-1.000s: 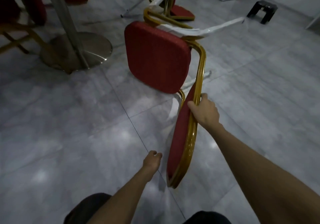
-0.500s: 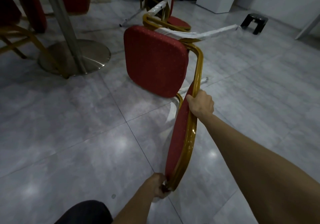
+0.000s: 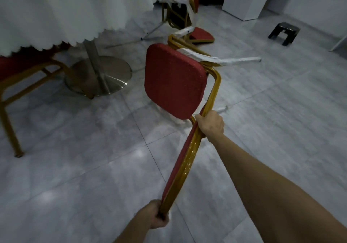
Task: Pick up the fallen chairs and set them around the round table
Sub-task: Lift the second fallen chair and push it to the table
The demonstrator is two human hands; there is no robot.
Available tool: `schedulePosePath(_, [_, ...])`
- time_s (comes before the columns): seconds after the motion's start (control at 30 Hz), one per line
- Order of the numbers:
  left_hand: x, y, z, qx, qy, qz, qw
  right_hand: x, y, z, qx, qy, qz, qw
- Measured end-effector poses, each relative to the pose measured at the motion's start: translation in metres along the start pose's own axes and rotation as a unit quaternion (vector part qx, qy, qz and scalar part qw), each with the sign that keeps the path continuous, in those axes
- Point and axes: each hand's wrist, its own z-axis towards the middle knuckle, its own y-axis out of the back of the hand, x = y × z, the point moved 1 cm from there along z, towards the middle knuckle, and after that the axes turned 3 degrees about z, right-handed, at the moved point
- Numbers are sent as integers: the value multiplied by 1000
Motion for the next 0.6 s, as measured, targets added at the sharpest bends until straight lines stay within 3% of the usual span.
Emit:
schedulePosePath(0.27, [-13,-26,-201,-101,12,85,991,109,119,-55,86,-6,25,996])
schedulePosePath(0.43, [-20,-90,-315,-124,10,75,989,161,199,-82,138,-23,79,987])
schedulePosePath(0.6, [-41,-188,-408,-129,-33,37,990,202,278,-82,109,-29,111,987])
